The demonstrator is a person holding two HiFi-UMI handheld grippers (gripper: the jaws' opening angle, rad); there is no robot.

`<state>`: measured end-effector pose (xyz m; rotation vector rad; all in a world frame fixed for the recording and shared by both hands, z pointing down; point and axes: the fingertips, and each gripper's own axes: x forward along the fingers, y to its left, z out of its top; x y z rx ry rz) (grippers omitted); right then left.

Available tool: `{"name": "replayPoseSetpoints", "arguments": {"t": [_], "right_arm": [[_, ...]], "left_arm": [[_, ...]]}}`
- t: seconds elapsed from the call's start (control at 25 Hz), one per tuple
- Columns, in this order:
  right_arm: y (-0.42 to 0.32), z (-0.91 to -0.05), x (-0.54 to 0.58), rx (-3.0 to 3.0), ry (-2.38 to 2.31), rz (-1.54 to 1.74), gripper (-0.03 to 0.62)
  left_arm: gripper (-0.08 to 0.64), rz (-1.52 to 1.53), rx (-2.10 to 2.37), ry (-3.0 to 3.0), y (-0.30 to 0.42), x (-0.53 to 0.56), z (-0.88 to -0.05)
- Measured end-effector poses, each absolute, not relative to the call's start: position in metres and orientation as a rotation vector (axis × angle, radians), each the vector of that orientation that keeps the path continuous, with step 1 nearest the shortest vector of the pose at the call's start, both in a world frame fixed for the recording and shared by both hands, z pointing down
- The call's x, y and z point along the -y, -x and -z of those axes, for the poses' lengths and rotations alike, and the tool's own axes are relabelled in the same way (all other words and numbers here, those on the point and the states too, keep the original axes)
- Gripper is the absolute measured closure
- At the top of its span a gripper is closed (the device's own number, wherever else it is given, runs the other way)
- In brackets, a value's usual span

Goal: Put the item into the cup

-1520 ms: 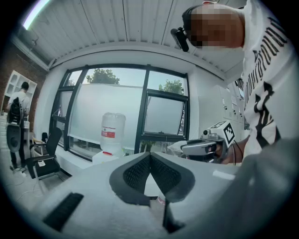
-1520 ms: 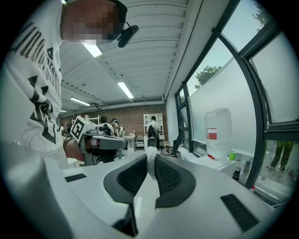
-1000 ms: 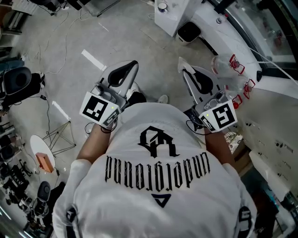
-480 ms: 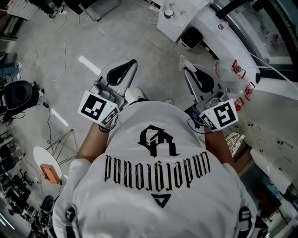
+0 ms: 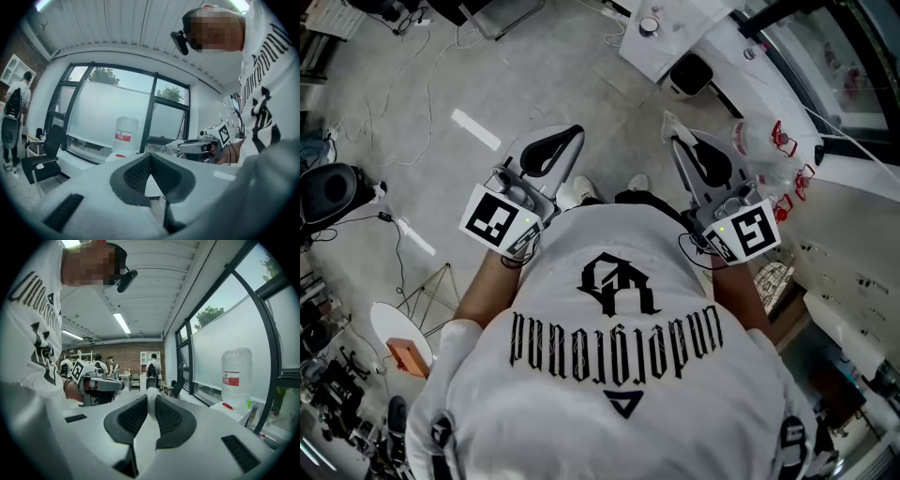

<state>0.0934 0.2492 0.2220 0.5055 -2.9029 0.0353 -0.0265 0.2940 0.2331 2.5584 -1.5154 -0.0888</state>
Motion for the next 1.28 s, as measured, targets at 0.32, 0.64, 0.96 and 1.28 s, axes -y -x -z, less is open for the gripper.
{"name": "replayPoseSetpoints", "arguments": {"t": [0.32, 0.64, 0.96, 1.28], "right_arm": [[-0.089, -0.228, -0.225, 2.899, -0.512, -0.052, 0.538], [-0.077, -0.229, -0.187, 2.919, -0.447, -0.043, 0.538], [-0.083, -0.238, -0.128, 2.909, -0.411, -0.073, 0.538], [-0.113, -0.245, -0.053, 2.902, -0.445, -0.111, 0.538]], "left_arm": [[0.548, 0.064, 1.506, -2.537, 0.032, -0.278, -0.239], [0.548, 0.03, 1.551, -2.498, 0.039, -0.251, -0.242], [0.548, 0.027, 1.584, -2.439, 0.036, -0.201, -0.251], [0.548, 0.007, 1.57, -2.432, 0.015, -0.12, -0.253]]}}
